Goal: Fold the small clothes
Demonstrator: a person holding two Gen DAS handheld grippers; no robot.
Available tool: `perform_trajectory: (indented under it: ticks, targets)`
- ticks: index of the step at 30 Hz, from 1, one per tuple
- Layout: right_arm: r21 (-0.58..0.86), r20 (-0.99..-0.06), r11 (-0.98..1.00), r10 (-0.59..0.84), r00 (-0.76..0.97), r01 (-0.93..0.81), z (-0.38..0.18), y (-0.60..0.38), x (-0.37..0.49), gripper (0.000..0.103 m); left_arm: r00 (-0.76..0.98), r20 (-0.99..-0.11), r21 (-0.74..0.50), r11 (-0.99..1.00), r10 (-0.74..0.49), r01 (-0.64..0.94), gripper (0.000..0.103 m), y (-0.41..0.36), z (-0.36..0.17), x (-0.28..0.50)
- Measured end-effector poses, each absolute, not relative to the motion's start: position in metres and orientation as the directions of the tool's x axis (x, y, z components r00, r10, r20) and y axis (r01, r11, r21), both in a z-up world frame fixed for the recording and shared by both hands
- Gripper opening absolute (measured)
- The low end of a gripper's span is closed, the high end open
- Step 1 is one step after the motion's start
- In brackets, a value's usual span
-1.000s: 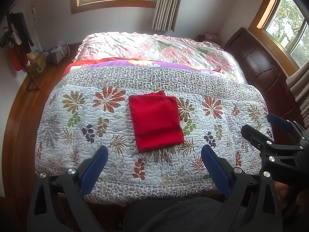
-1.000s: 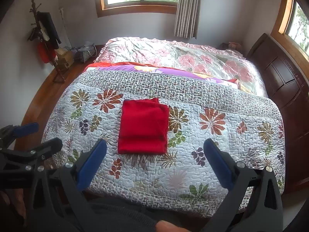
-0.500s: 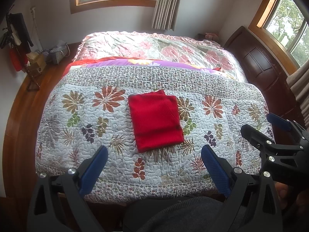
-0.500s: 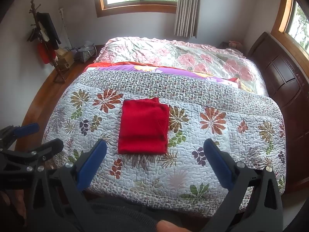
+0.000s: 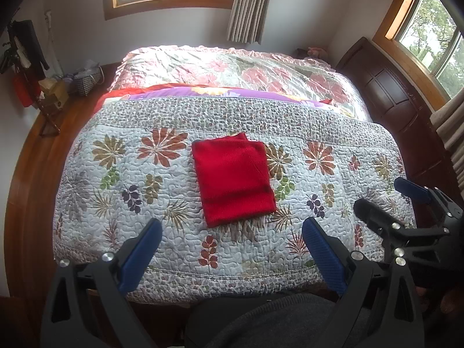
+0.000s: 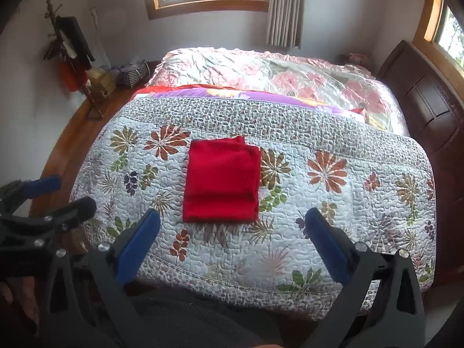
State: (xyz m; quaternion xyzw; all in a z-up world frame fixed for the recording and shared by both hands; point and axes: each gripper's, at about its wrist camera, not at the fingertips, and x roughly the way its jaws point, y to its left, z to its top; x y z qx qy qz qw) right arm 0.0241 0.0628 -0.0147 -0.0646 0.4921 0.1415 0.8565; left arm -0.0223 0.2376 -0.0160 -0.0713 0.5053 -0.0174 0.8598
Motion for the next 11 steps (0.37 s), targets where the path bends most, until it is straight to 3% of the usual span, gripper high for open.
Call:
perform_trajectory:
  ticks: [11]
  targets:
    - [-0.022,-0.853,0.955,0.136,0.504,-0.296,-0.0092,0.0668,0.0220,0.100,0.490,-0.866,-0.140,0.989,-0.103,-0.040,0.097,0.2390,-0.0148,-0.0206]
